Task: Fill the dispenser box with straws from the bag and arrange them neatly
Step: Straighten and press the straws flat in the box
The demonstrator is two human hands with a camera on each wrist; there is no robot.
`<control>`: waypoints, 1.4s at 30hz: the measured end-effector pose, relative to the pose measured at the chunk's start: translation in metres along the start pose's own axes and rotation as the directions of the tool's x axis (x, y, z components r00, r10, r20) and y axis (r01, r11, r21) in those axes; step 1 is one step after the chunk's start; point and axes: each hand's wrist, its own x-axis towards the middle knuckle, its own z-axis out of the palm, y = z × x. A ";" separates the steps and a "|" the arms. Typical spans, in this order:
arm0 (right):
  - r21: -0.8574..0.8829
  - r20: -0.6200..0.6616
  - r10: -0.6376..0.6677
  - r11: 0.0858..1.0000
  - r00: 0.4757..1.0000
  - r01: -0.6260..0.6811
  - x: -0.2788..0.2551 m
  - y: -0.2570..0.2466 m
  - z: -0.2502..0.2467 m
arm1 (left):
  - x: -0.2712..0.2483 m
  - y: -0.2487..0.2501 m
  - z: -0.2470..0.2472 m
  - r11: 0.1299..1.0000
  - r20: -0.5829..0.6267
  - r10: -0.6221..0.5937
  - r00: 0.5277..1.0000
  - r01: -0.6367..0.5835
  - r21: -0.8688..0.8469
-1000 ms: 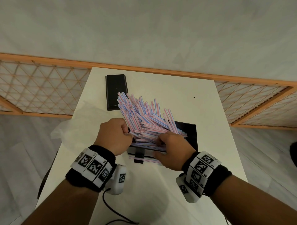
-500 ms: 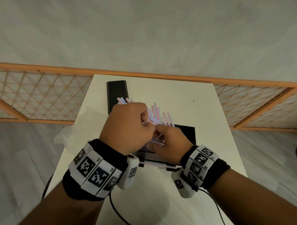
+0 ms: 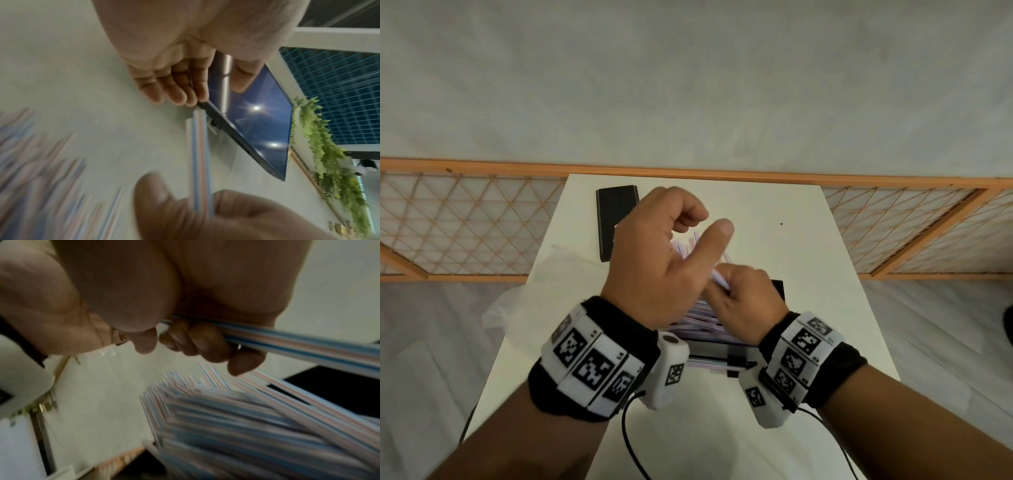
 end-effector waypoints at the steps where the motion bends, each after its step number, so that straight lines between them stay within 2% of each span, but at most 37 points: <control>1: -0.096 0.065 0.047 0.995 0.997 -0.041 -0.001 0.008 0.007 | -0.003 -0.009 0.003 1.000 -0.035 -0.022 0.999 0.022 -0.005; 3: -0.220 0.161 0.098 0.974 0.982 -0.061 -0.005 0.023 0.019 | -0.010 -0.029 0.005 0.997 -0.131 -0.072 0.989 0.073 0.001; 4: -0.238 0.170 0.111 0.969 0.979 -0.068 -0.008 0.030 0.021 | -0.013 -0.039 0.004 0.995 -0.190 -0.097 0.977 0.102 0.016; 7: -0.262 0.053 0.202 0.948 0.978 -0.182 -0.013 0.045 0.010 | -0.023 -0.061 -0.002 0.967 -0.339 -0.251 0.907 0.250 -0.048; 8: -0.288 0.016 0.245 0.929 0.969 -0.230 -0.013 0.049 0.006 | -0.026 -0.066 -0.004 0.936 -0.378 -0.353 0.856 0.324 -0.139; 9: -0.321 0.003 0.290 0.907 0.957 -0.274 -0.012 0.053 0.002 | -0.029 -0.073 -0.004 0.876 -0.396 -0.479 0.783 0.400 -0.269; 11: -0.364 0.043 0.356 0.876 0.934 -0.317 -0.007 0.059 0.001 | -0.034 -0.088 -0.001 0.699 -0.339 -0.702 0.627 0.512 -0.500; 12: -0.363 0.076 0.357 0.879 0.931 -0.308 -0.005 0.061 0.004 | -0.036 -0.093 0.002 0.626 -0.276 -0.759 0.589 0.544 -0.559; 15: -0.312 0.146 0.263 0.927 0.954 -0.208 -0.005 0.061 0.017 | -0.044 -0.097 0.015 0.526 -0.115 -0.793 0.598 0.577 -0.625; 17: -0.270 0.148 0.219 0.947 0.964 -0.174 -0.006 0.061 0.020 | -0.048 -0.097 0.023 0.472 -0.089 -0.816 0.571 0.570 -0.672; 19: -0.260 0.138 0.228 0.947 0.964 -0.186 -0.007 0.062 0.020 | -0.049 -0.098 0.027 0.458 -0.073 -0.827 0.557 0.593 -0.662; 20: -0.257 0.139 0.223 0.949 0.965 -0.183 -0.007 0.062 0.019 | -0.051 -0.099 0.029 0.476 -0.077 -0.821 0.566 0.603 -0.640; 23: -0.210 0.169 0.098 0.976 0.981 -0.061 -0.009 0.058 0.020 | -0.054 -0.099 0.030 0.552 -0.110 -0.784 0.610 0.605 -0.574; 25: -0.188 0.134 0.042 0.982 0.990 -0.016 -0.010 0.056 0.017 | -0.058 -0.098 0.031 0.585 -0.113 -0.763 0.636 0.607 -0.539; 27: -0.208 0.088 0.052 0.978 0.995 -0.033 -0.011 0.058 0.008 | -0.060 -0.094 0.031 0.619 -0.117 -0.737 0.666 0.596 -0.512; 30: -0.266 0.216 0.137 0.961 0.967 -0.076 -0.015 0.061 0.002 | -0.063 -0.092 0.030 0.668 -0.139 -0.708 0.692 0.593 -0.449; 33: -0.258 0.355 0.101 0.966 0.929 -0.007 -0.022 0.060 0.009 | -0.064 -0.090 0.031 0.685 -0.136 -0.702 0.699 0.611 -0.396; 36: -0.295 0.363 0.061 0.954 0.930 0.053 -0.019 0.064 0.013 | -0.061 -0.089 0.032 0.687 -0.137 -0.709 0.691 0.634 -0.355; 38: -0.371 0.347 0.090 0.928 0.934 0.048 -0.016 0.066 0.013 | -0.062 -0.091 0.034 0.689 -0.138 -0.710 0.690 0.641 -0.338; 42: -0.357 0.433 0.136 0.933 0.891 0.031 -0.016 0.065 0.021 | -0.063 -0.093 0.034 0.679 -0.139 -0.719 0.681 0.644 -0.352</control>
